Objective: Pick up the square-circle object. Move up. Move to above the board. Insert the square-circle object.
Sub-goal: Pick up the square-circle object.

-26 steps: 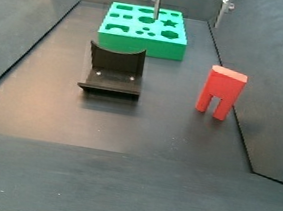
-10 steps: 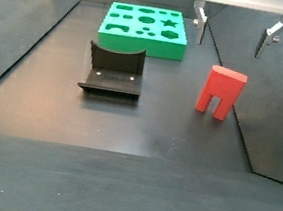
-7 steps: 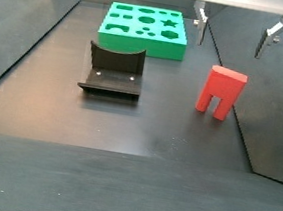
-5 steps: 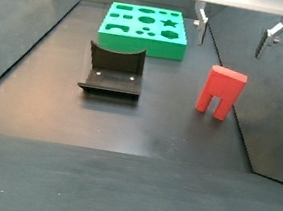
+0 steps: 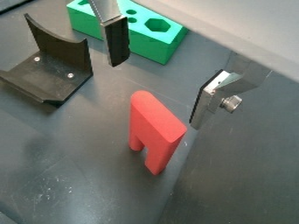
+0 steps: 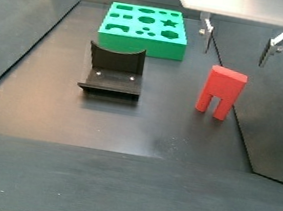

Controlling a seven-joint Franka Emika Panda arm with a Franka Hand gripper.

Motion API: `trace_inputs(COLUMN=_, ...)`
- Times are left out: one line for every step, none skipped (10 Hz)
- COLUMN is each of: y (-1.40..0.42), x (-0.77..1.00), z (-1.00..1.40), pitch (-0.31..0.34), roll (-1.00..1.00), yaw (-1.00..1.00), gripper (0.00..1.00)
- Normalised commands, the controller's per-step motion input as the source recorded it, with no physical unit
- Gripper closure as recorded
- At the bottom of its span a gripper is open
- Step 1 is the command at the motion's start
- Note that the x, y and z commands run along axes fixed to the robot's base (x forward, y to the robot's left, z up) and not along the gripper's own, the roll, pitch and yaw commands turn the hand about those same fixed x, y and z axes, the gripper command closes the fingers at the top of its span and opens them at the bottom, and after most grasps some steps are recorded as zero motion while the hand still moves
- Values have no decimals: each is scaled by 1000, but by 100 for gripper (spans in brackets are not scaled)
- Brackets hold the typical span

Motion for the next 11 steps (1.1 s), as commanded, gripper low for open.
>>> trace_inputs(y=0, x=146, z=-229, pitch=0, roll=-83, yaw=-26, gripper=0)
trace_inputs(y=11, x=111, z=-243, pitch=0, roll=-90, yaw=-26, gripper=0)
trace_inputs(y=11, x=0, z=-249, pitch=-33, roll=-106, yaw=-63, gripper=0)
trace_inputs(y=29, x=-49, z=-186, pitch=-39, roll=-89, yaw=-106, gripper=0)
trace_inputs(y=34, x=-71, z=-180, pitch=-43, roll=-90, yaw=-103, gripper=0)
trace_inputs(y=17, x=0, z=-246, pitch=-44, roll=-104, yaw=-106, gripper=0)
trace_inputs(y=14, x=0, z=-309, pitch=-26, roll=-101, yaw=-91, gripper=0)
trace_inputs(y=40, x=0, z=-326, pitch=-29, roll=-131, yaw=-100, gripper=0)
trace_inputs(y=86, x=0, z=-323, pitch=-69, roll=-164, yaw=-100, gripper=0)
trace_inputs(y=20, x=-11, z=-400, pitch=-91, roll=-44, yaw=-71, gripper=0)
trace_inputs(y=0, x=-26, z=-417, pitch=-107, roll=9, yaw=-74, gripper=0)
